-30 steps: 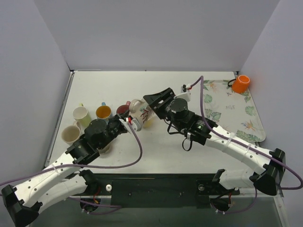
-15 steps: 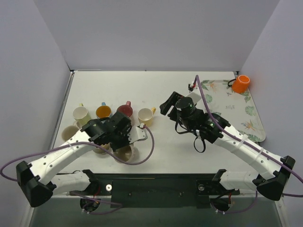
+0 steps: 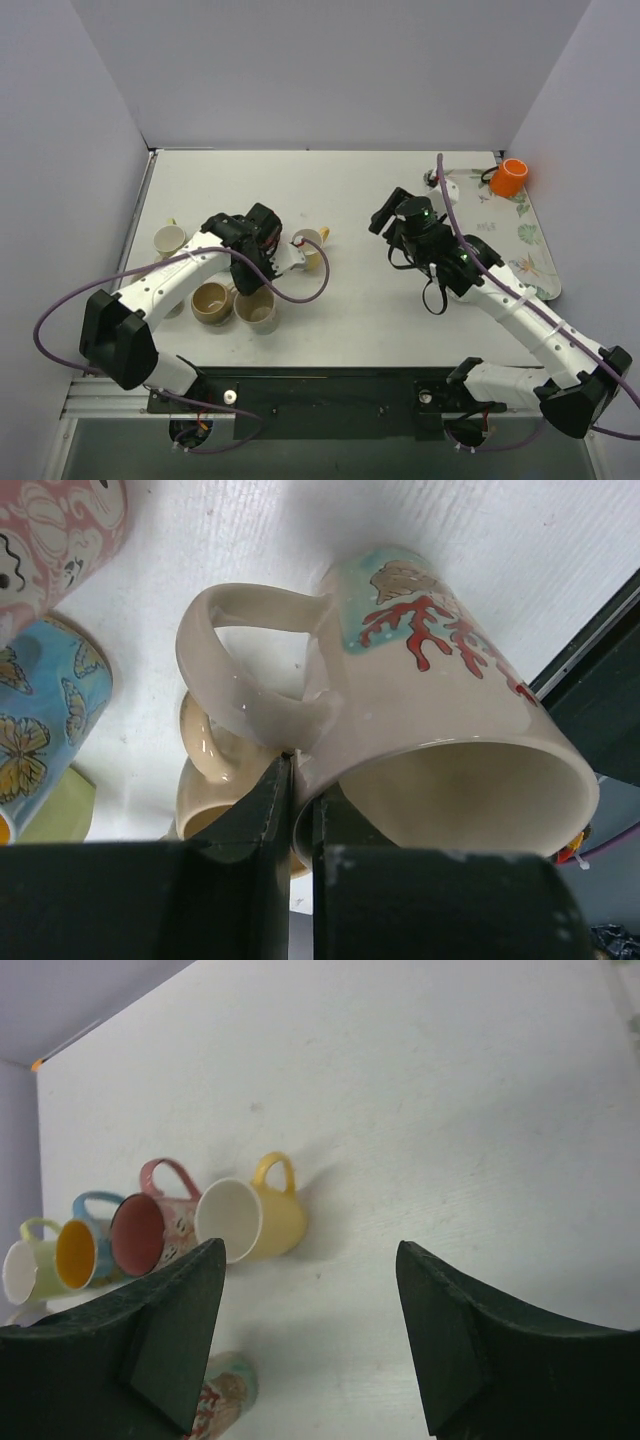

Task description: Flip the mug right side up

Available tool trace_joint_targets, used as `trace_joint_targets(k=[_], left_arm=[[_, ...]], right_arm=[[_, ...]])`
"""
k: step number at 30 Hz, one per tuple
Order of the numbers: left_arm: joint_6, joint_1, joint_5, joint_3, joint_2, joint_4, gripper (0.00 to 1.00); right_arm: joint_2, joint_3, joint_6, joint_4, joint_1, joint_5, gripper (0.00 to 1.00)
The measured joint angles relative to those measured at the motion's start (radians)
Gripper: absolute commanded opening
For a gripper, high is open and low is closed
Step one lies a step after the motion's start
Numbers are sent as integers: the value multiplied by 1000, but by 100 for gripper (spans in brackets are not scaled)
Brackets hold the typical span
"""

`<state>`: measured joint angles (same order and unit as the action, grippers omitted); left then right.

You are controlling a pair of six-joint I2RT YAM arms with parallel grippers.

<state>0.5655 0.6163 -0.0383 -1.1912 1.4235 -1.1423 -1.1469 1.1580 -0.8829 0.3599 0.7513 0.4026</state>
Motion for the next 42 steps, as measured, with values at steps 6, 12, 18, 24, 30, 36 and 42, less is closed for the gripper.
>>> trace_joint_targets(k=[6, 12, 18, 24, 30, 36, 42], left_arm=[[26, -36, -31, -50, 80, 0, 58], [63, -72, -58, -90, 71, 10, 76], [68, -153, -113, -200, -40, 2, 85], [-35, -393, -145, -240, -134, 138, 87], [-150, -534, -154, -262, -64, 290, 87], [-196, -560, -170, -265, -22, 336, 87], [-209, -562, -174, -265, -17, 343, 87]], right_arm=[[13, -32, 37, 27, -240, 112, 68], [-88, 2, 88, 1, -497, 288, 69], [-499, 313, 103, -50, -684, 297, 63], [-924, 658, 56, -74, -801, 215, 55], [-1206, 921, 34, -53, -880, 168, 59], [-1304, 1030, 105, -109, -902, 124, 60], [-1333, 1067, 81, -133, -900, 125, 59]])
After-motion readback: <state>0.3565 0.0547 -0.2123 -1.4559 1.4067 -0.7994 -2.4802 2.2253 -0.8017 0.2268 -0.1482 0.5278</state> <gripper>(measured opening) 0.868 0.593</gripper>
